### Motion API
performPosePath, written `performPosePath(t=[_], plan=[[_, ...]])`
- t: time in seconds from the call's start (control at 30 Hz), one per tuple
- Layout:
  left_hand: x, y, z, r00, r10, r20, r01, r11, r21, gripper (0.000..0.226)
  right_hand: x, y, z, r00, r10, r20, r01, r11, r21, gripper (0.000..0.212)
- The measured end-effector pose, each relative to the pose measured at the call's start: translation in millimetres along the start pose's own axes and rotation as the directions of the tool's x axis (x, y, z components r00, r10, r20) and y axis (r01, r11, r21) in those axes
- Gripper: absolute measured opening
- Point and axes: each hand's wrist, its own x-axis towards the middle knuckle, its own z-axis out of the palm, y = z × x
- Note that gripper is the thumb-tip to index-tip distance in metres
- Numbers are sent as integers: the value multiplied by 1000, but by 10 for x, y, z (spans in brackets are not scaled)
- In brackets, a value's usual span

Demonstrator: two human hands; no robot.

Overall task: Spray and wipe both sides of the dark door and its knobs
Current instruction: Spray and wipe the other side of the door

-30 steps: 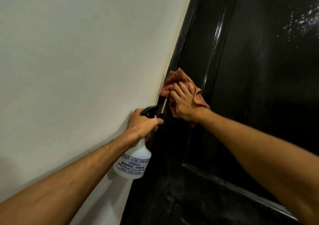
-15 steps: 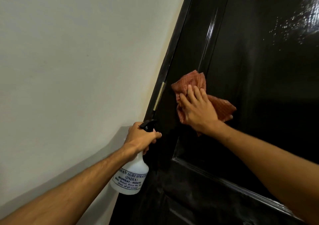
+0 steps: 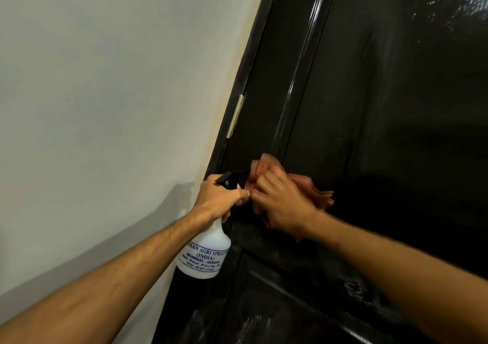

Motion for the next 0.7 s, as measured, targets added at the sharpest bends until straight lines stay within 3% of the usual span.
performPosePath(t=[0.1,0.23,0.33,0.43,0.63,0.7], plan=[[-112,-99,44,1000,-23,12,23,1000,3,17,-199,-213,244,997,-71,-31,73,995,74,39],[-208,-159,2,998,-56,2,56,998,-7,15,-12,25,29,989,133,-67,-128,989,80,40],[-205,-162,-29,999,-53,-8,52,998,-22,14,-228,-319,151,995,28,-96,-15,990,140,32],[-259,-76,22,999,-46,-12,45,998,-32,14,-677,-592,158,998,-38,40,32,988,150,35],[-414,22,161,996,-45,73,47,999,-21,14,-1332,-173,-136,960,279,0,-279,960,3,49],[-490,65,271,996,-47,77,47,999,-2,15,-1446,-347,-182,945,324,54,-327,943,61,58]])
